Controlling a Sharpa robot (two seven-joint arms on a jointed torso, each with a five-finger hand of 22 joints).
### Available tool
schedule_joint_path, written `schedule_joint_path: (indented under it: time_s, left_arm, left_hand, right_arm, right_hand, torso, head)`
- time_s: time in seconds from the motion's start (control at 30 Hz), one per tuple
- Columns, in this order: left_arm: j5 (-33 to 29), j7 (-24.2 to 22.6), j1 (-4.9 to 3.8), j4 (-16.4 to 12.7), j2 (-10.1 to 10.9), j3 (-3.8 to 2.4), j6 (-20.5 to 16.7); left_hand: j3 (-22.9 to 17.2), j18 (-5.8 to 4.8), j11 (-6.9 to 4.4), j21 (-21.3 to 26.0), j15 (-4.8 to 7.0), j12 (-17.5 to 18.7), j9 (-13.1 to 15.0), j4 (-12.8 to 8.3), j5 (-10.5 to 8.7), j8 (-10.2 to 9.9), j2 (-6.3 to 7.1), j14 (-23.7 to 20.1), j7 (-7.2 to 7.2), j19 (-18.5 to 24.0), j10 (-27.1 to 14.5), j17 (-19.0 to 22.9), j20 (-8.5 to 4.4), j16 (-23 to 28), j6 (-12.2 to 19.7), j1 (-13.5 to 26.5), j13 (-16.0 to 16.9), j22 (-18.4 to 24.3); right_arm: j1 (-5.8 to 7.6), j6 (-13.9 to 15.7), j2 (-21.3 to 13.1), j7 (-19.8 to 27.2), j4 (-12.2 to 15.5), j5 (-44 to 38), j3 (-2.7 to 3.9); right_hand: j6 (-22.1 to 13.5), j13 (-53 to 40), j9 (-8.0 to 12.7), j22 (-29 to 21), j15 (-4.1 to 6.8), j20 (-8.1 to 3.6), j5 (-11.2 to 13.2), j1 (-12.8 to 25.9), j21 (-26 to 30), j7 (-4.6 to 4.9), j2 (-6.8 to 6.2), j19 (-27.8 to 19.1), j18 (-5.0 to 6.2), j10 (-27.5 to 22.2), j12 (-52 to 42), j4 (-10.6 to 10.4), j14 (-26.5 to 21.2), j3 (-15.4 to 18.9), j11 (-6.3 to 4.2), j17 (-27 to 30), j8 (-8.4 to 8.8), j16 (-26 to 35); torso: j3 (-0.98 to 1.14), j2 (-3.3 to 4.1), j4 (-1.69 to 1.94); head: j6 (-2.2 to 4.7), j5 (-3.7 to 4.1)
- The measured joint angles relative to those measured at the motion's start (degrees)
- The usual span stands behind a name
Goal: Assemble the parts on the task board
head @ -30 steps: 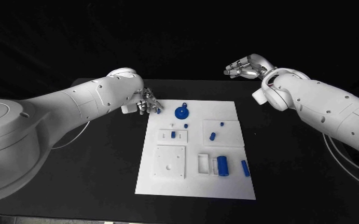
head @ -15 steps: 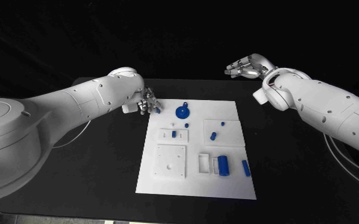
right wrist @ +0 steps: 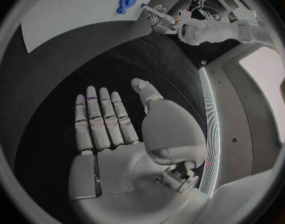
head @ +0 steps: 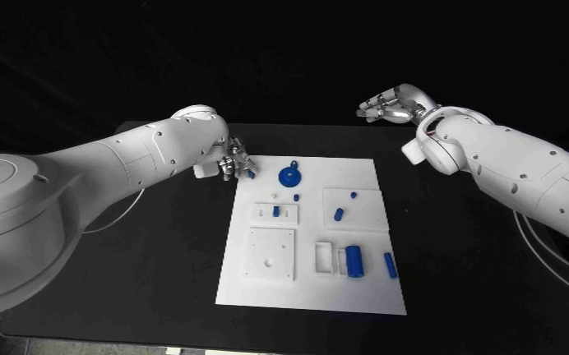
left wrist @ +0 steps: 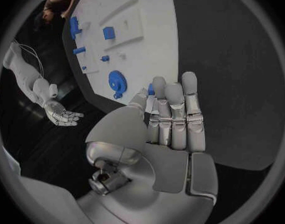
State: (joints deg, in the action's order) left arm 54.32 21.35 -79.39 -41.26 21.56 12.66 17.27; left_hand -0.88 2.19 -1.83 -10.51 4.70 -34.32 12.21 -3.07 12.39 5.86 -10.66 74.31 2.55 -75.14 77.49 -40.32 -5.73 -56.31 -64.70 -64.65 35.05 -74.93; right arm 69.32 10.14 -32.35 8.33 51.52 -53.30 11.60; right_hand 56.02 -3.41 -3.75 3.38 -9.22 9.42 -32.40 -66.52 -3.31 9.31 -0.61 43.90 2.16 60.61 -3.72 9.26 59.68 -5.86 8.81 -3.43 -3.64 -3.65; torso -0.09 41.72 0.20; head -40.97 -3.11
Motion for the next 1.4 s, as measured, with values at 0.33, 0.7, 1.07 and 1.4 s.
schedule_joint_path:
  time_s: [0.33, 0.7, 1.07, 1.4]
  left_arm:
    - [-0.31, -0.24, 0.06, 0.01, 0.13, 0.03, -0.18]
    - [-1.39, -0.13, 0.13, -0.60, 0.51, 0.06, -0.66]
    - [-1.88, 0.01, 0.14, -2.33, 1.55, 0.07, -2.50]
    - [-1.82, 0.60, 0.11, -8.86, 5.27, 0.09, -7.96]
  left_hand:
    - [-0.17, 0.00, -0.89, 0.00, 0.50, -0.11, 4.36, -1.75, 0.61, 3.24, 0.11, 0.92, -0.85, -0.66, 1.85, -0.01, -0.24, -0.31, -2.42, -1.72, -0.53, 0.01]
    - [-1.33, -0.90, -1.58, -4.24, 0.83, -1.84, 35.15, -1.64, 8.64, 9.47, 1.33, 1.27, -2.74, -0.61, 2.35, -1.31, -1.05, -3.35, 1.21, -1.07, 1.55, 0.02]
    - [-1.66, -0.90, -2.30, -7.94, 1.57, -3.17, 46.93, -1.43, 11.49, 8.29, 2.00, 2.00, -2.77, -0.38, 3.08, -1.96, -1.27, -5.24, 0.92, -0.39, 2.55, 0.03]
    - [-2.16, -0.89, -2.40, -10.23, 1.93, -3.17, 49.29, -1.34, 11.52, 4.72, 2.31, 2.78, -2.52, 0.12, 3.98, -3.06, -1.35, -6.17, -0.66, -0.08, 2.86, -0.02]
  right_arm:
    - [0.00, -0.06, -0.04, 0.00, 0.00, 0.00, 0.00]
    - [0.00, -0.11, -0.05, -0.02, -0.01, 0.00, 0.00]
    - [0.00, -0.13, -0.12, -0.03, 0.01, 0.00, 0.00]
    - [0.00, -0.13, -0.57, -0.03, 0.02, 0.00, 0.00]
  right_hand:
    - [0.00, 0.00, 0.00, 0.00, 0.00, 0.00, 0.00, 0.00, 0.00, 0.00, 0.00, 0.00, 0.00, 0.00, 0.00, 0.00, 0.00, 0.00, 0.00, 0.00, 0.00, 0.00]
    - [0.00, 0.00, 0.00, 0.00, 0.00, 0.00, 0.00, 0.00, 0.00, 0.00, 0.00, 0.00, 0.00, 0.00, 0.00, 0.00, 0.00, 0.00, 0.00, 0.00, 0.00, 0.00]
    - [0.00, 0.00, 0.00, 0.00, 0.00, 0.00, 0.00, 0.00, 0.00, 0.00, 0.00, 0.01, 0.00, 0.00, 0.00, 0.00, 0.00, 0.00, 0.00, 0.00, 0.00, 0.00]
    - [0.00, 0.00, 0.00, 0.00, 0.00, 0.00, 0.00, 0.00, 0.00, 0.00, 0.00, 0.01, 0.00, 0.00, 0.00, -0.16, 0.00, 0.16, 0.00, 0.00, 0.00, 0.00]
  torso:
    - [0.02, -0.01, -0.04]
    - [0.03, 0.01, -0.08]
    - [0.01, 0.02, -0.05]
    - [0.01, -0.01, 0.12]
  head:
    - [-0.26, 0.23]
    - [-0.40, 0.40]
    - [-0.64, 0.50]
    - [-0.84, 0.67]
